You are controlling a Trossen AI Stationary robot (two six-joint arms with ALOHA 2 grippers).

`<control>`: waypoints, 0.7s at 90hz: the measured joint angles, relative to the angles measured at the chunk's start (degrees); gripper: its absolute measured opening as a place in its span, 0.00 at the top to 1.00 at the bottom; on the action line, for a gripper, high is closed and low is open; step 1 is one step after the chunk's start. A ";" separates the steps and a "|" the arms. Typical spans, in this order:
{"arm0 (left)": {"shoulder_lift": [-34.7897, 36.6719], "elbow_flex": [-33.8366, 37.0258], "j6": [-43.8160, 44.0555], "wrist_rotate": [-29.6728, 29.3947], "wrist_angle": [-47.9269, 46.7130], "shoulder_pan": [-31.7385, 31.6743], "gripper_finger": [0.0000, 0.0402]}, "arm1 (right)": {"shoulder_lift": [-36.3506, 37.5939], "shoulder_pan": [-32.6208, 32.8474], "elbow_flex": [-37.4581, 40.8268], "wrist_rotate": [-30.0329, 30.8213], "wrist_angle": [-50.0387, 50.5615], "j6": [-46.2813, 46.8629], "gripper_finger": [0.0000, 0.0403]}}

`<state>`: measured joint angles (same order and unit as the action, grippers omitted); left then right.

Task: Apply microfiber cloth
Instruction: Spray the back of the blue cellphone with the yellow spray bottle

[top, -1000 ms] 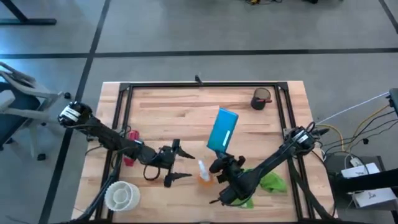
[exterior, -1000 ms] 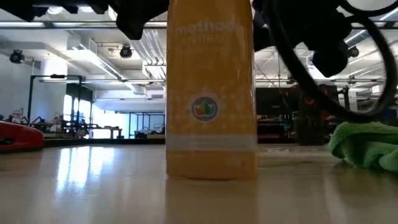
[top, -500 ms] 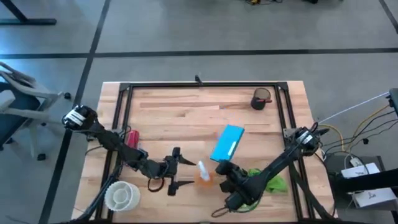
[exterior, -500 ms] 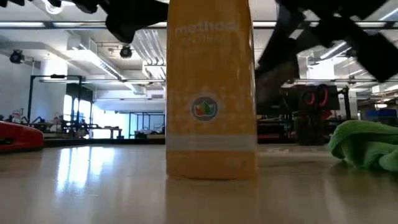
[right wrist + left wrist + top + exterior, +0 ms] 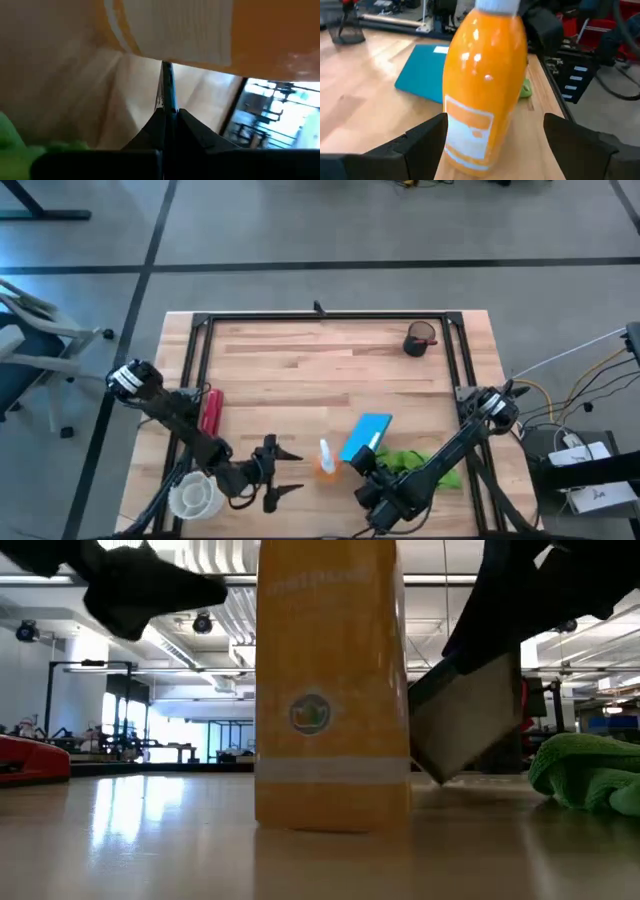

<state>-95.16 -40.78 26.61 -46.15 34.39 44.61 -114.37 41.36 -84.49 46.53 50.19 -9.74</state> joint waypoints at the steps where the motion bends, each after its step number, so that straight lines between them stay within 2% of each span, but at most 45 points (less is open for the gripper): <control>1: -0.34 -0.17 0.18 -0.21 -0.02 0.09 0.22 | 0.00 -0.01 0.00 0.03 -0.01 0.13 0.98; 18: -6.36 -4.39 0.88 -3.32 -0.09 0.45 0.22 | 0.00 0.06 0.00 0.18 0.25 4.12 0.98; 37: -9.94 -6.36 -0.07 -15.31 -2.61 -0.12 0.22 | 0.14 2.33 -0.02 0.33 1.66 10.79 0.98; 63: -9.55 -6.10 -1.32 -14.32 -2.63 -3.73 0.22 | 1.92 5.47 -0.11 1.51 10.41 27.72 0.98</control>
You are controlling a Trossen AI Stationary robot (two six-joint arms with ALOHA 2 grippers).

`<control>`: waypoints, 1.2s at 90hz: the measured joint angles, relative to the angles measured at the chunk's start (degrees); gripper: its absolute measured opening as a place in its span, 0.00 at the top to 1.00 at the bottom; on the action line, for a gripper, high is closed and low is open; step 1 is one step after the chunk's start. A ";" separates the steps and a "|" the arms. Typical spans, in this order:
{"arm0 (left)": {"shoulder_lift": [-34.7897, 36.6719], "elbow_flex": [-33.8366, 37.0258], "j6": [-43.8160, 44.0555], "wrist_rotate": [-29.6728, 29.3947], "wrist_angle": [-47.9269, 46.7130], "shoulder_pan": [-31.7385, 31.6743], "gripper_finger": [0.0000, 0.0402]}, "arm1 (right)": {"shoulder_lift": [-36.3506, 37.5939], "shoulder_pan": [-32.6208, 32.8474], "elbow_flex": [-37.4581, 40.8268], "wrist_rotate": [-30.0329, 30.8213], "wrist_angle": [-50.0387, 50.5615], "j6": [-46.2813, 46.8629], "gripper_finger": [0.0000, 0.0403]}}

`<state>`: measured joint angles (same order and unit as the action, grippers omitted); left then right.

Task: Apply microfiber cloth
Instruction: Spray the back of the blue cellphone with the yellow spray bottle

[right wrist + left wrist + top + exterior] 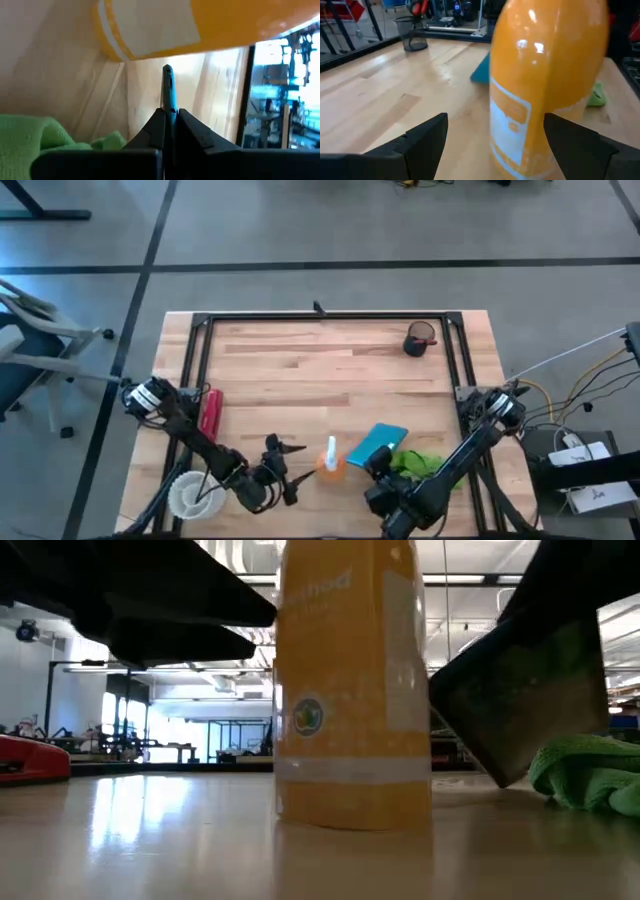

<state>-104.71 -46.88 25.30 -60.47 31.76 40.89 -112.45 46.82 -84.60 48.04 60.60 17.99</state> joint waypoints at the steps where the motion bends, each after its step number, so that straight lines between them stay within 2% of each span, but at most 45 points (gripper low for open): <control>1: 0.08 0.08 -0.22 0.00 -0.04 -0.28 0.22 | 0.05 0.06 0.00 -0.01 0.23 0.65 0.98; 13: 1.98 1.59 -1.86 2.13 -0.38 -3.21 0.22 | 0.58 1.20 0.00 0.41 2.77 7.43 0.98; 21: 5.24 2.82 -2.46 6.66 -0.36 -3.66 0.22 | 0.92 2.13 0.00 0.29 5.58 11.34 0.98; 28: 8.43 3.25 -4.25 12.86 -1.36 -3.12 0.22 | 1.36 3.22 0.01 1.13 7.43 11.01 0.98; 33: 10.64 3.52 -6.26 17.84 -1.78 -2.80 0.22 | 1.40 3.88 -0.01 2.90 8.29 5.81 0.98; 42: 15.25 3.52 -9.08 26.82 -1.45 -3.24 0.22 | 1.34 3.68 -0.04 4.91 9.62 -8.86 0.98; 49: 18.40 3.44 -11.06 30.33 -1.35 -4.47 0.22 | 1.33 2.63 -0.04 5.47 9.61 -17.38 0.98; 68: 24.06 3.50 -12.26 40.31 -6.10 -10.76 0.22 | 1.32 0.06 -0.04 11.21 10.92 -32.05 0.98; 87: 25.09 3.57 -11.95 53.68 -7.35 -17.86 0.22 | 1.32 -1.66 0.24 18.13 12.92 -46.28 0.98; 95: 25.10 3.57 -11.75 56.99 -7.54 -19.58 0.22 | 1.32 -1.80 0.48 18.11 12.92 -52.45 0.98; 108: 24.67 3.57 -11.06 58.51 -6.74 -19.79 0.20 | 1.30 -1.53 1.59 20.23 13.08 -59.91 0.98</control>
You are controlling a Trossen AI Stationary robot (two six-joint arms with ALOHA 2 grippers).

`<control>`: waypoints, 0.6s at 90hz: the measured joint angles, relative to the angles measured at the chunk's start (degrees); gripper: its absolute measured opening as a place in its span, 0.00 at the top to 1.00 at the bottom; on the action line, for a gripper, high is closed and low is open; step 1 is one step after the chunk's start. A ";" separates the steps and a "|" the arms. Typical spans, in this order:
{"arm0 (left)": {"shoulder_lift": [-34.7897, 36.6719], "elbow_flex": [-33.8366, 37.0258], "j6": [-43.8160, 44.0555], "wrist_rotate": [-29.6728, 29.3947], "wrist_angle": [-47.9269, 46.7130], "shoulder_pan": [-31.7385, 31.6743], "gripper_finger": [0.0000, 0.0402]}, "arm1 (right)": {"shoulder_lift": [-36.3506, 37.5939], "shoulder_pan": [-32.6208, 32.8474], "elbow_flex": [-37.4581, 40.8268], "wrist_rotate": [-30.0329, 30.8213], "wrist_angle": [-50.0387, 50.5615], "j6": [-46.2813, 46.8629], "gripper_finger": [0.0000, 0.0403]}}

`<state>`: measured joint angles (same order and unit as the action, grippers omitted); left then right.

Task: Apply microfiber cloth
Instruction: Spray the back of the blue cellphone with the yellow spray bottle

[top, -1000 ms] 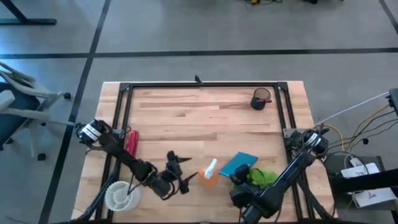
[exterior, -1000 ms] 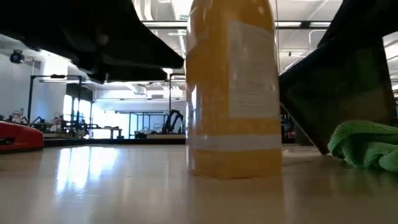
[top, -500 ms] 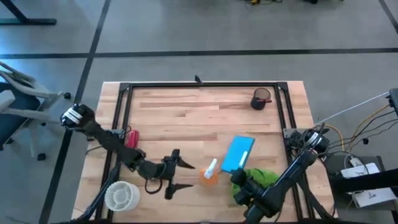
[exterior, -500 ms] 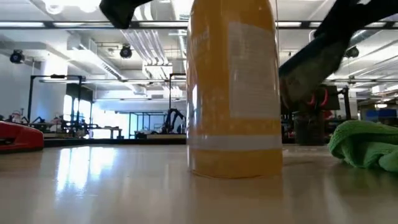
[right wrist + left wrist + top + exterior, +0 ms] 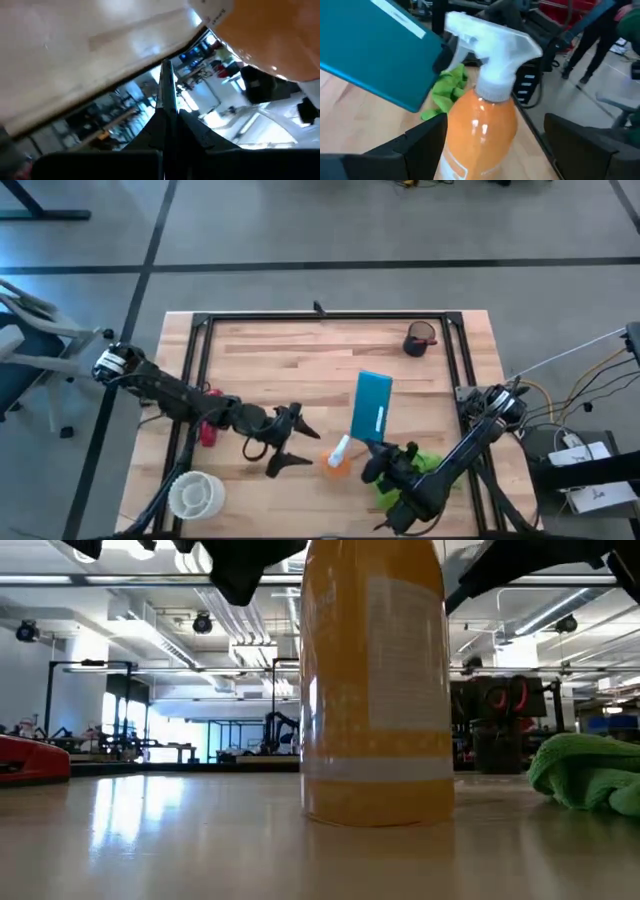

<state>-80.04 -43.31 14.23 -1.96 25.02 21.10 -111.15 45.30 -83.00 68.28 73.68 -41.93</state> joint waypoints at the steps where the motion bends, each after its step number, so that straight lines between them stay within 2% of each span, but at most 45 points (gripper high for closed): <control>1: -0.09 0.00 0.03 0.09 0.11 0.02 0.20 | 0.00 0.06 0.05 0.09 0.02 -0.28 0.98; 25: -1.76 -0.04 -2.19 0.39 3.16 -1.90 0.12 | 0.00 0.81 0.18 0.05 4.78 1.15 0.98; 36: -1.73 -0.07 -2.14 3.88 3.88 -4.81 0.12 | 0.00 1.16 0.18 -3.61 7.41 4.58 0.98; 54: -1.76 -0.07 -2.98 10.37 5.17 -8.96 0.12 | 0.00 1.36 0.20 -3.68 10.61 4.91 0.98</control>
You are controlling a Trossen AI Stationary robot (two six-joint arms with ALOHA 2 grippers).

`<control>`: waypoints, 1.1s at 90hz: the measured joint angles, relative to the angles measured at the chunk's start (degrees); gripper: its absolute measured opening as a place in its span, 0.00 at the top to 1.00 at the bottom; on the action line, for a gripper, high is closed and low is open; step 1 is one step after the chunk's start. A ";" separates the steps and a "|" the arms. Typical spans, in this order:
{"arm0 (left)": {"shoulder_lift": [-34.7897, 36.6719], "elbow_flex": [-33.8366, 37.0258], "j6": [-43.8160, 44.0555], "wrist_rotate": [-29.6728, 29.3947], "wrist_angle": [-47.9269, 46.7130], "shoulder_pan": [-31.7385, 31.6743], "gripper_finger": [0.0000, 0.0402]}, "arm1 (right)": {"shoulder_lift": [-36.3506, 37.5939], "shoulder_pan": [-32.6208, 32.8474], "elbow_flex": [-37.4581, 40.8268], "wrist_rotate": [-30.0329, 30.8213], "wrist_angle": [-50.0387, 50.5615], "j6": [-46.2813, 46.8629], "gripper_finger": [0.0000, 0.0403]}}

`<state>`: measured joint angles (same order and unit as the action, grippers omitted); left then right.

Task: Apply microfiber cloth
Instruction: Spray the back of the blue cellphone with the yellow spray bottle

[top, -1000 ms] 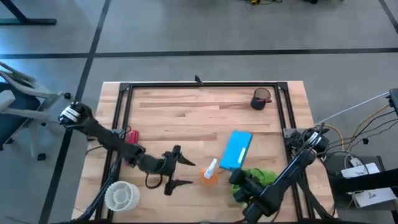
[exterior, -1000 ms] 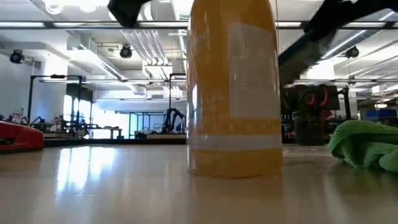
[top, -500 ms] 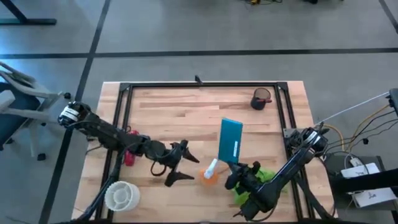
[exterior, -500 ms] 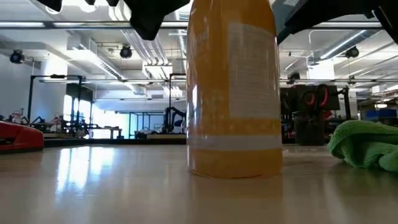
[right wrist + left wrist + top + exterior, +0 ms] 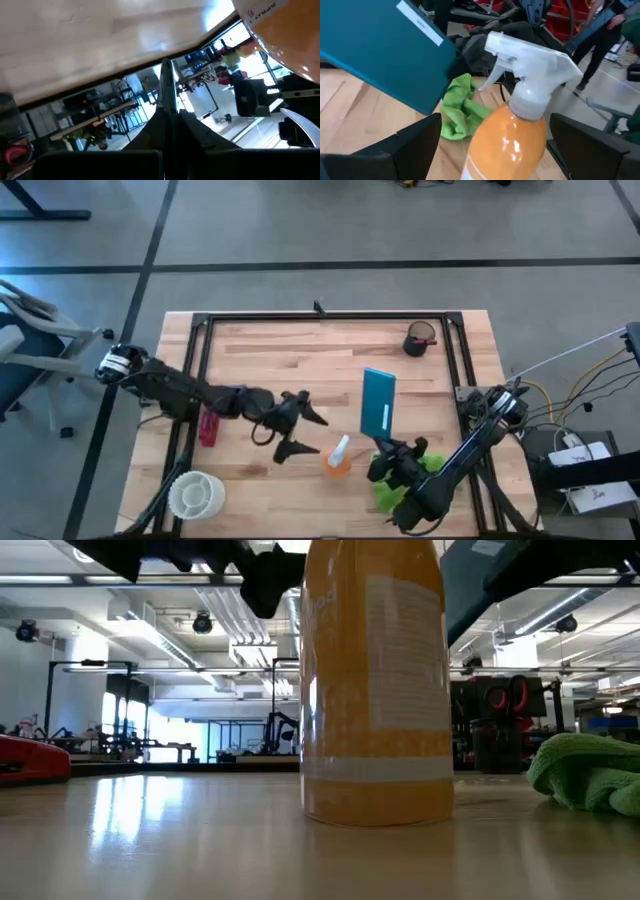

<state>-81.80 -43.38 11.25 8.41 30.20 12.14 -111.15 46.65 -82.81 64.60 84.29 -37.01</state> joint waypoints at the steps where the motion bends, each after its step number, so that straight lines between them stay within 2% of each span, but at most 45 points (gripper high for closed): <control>1: 0.00 0.00 -0.10 0.43 0.29 -0.14 0.12 | 0.00 0.00 0.00 -0.01 0.12 0.00 0.98; 18: -3.04 -0.32 -0.56 3.79 4.64 -1.14 0.12 | 0.00 -0.02 0.00 -0.06 0.88 -1.30 0.98; 36: -9.74 -5.85 -4.46 4.36 4.59 -1.16 0.12 | 0.00 -0.02 0.00 -0.04 0.65 -1.10 0.98; 53: -11.67 -10.85 -7.79 6.11 -1.74 -1.12 0.12 | 0.00 0.57 0.00 -0.35 0.68 2.07 0.98; 68: -11.65 -11.48 -6.97 6.08 -3.26 -0.87 0.12 | 0.02 0.92 0.00 -0.37 0.73 2.56 0.98; 79: -11.54 -11.43 -6.10 5.40 -3.21 0.15 0.12 | 0.02 0.98 0.00 -0.45 0.76 3.30 0.98; 90: -11.35 -11.39 -7.36 0.58 -3.03 1.79 0.12 | 0.02 1.01 0.00 -0.65 0.79 5.03 0.98; 99: -11.10 -11.39 -8.26 -0.54 -2.72 1.83 0.12 | 0.02 1.01 0.00 -0.61 0.79 5.01 0.98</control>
<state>-92.90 -54.76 3.00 7.87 27.47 13.97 -111.13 47.66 -82.81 63.99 85.08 -32.00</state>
